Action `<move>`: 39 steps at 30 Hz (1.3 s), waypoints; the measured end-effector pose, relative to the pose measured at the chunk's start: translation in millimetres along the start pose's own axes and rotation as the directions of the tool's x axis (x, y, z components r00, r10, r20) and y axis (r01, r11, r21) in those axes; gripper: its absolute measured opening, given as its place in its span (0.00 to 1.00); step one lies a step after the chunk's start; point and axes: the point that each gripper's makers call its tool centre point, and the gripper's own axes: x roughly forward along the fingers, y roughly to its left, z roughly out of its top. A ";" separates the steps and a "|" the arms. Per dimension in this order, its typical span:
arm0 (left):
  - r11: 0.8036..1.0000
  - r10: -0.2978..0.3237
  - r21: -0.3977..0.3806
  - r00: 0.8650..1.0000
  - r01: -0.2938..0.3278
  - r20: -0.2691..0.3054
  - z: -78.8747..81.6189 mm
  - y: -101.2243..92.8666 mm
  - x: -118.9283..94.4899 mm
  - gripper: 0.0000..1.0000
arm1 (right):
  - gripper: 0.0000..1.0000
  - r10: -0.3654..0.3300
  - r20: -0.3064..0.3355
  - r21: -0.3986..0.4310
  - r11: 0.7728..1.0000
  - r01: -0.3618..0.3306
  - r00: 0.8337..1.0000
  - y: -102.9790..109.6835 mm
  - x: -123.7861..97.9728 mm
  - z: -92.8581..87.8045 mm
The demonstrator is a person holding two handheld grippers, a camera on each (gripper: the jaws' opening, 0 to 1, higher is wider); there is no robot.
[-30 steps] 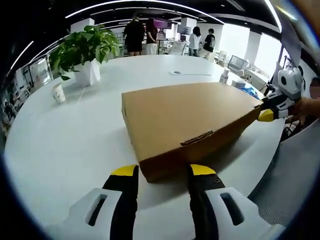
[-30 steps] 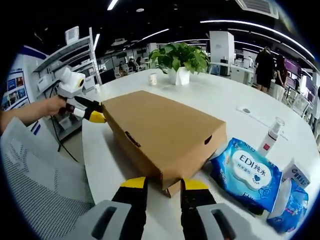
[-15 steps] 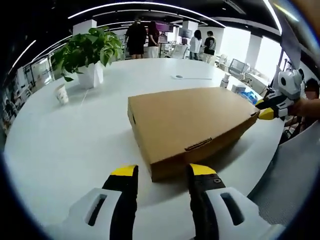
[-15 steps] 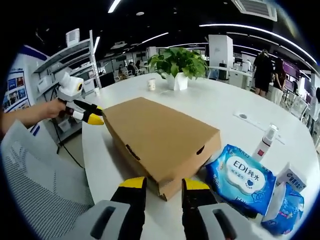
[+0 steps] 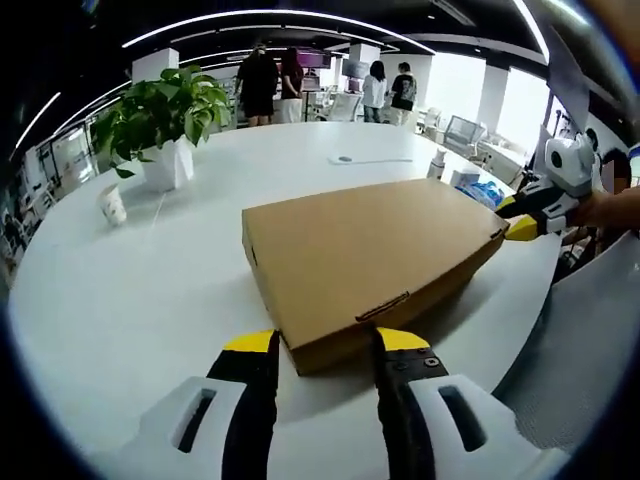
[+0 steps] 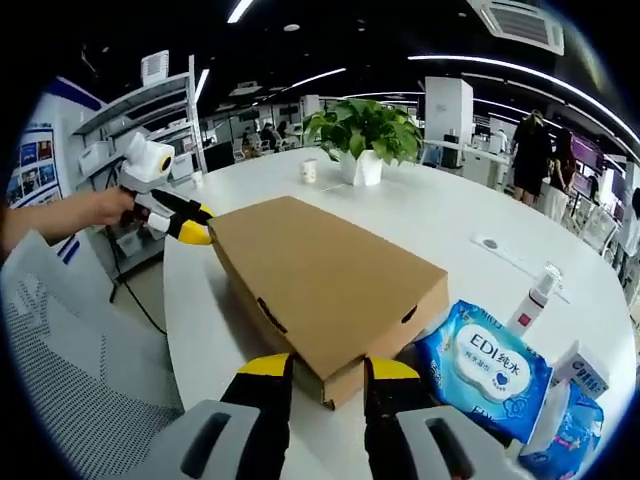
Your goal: Operate the shoe box by opening the lid, removing the specified soft item, and placing it in the target area until the item is outside and the box remains undamaged.
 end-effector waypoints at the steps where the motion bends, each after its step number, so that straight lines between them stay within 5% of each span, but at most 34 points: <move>1: 1.000 0.000 -0.001 1.000 0.000 0.000 -0.6 -0.2 0.7 0.39 | 0.25 -0.001 -0.001 -0.002 1.000 0.001 1.000 0.0 0.1 -0.3; 20: 1.000 0.026 0.010 1.000 -0.026 -0.008 -3.7 2.1 13.2 0.42 | 0.25 -0.037 -0.009 -0.054 0.998 0.037 0.999 -3.4 11.2 -4.9; 25: 0.999 0.030 0.024 0.998 -0.029 -0.047 -7.7 2.2 20.8 0.43 | 0.25 -0.042 -0.011 -0.060 0.997 0.041 0.999 -7.6 14.5 -1.8; 39: 0.999 0.025 0.037 0.998 -0.023 -0.061 8.3 17.5 36.2 0.44 | 0.25 -0.055 -0.009 -0.047 0.997 0.055 0.998 -21.4 26.4 8.1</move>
